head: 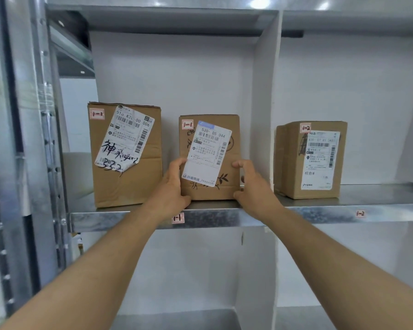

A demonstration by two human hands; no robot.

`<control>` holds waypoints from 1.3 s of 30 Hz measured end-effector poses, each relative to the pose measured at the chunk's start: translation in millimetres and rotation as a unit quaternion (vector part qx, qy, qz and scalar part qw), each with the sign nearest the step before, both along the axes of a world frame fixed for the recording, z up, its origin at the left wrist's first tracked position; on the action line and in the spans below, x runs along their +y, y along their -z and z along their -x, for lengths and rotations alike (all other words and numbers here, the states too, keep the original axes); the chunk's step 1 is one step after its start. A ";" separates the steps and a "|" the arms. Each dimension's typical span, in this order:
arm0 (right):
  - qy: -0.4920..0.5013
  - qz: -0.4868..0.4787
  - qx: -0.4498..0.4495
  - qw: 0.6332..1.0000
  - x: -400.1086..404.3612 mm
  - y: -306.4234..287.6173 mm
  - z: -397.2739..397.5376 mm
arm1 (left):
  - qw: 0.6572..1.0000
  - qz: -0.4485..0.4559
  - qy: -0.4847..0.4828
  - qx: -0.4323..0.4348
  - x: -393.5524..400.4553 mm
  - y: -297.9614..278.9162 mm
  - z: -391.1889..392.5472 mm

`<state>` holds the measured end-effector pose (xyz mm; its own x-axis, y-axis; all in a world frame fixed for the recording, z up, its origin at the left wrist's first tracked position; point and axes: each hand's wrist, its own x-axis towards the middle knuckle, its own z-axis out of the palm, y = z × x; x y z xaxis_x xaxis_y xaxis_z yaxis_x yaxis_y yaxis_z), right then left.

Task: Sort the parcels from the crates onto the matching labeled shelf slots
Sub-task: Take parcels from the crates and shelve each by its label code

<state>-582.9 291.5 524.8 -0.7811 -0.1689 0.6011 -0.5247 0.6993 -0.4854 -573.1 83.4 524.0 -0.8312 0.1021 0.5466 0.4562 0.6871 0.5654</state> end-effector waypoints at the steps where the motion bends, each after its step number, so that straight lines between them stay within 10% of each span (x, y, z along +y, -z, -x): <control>1: 0.002 -0.003 0.010 1.000 0.5 0.0 -3.0 | 1.000 0.001 -0.007 0.002 1.9 -0.1 -4.9; 13: 0.034 -0.175 0.258 0.950 19.1 72.1 -60.2 | 0.948 0.200 -0.217 0.120 42.7 68.6 -109.3; 39: -0.256 -0.376 -0.021 0.890 6.2 306.9 -323.5 | 0.812 0.238 -0.464 -0.261 116.3 318.5 -430.1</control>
<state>-259.4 297.7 217.9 -0.5052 -0.8516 0.1396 -0.8606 0.5092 -0.0078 -142.9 199.7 205.5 -0.7767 -0.6047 0.1765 -0.6002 0.7954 0.0839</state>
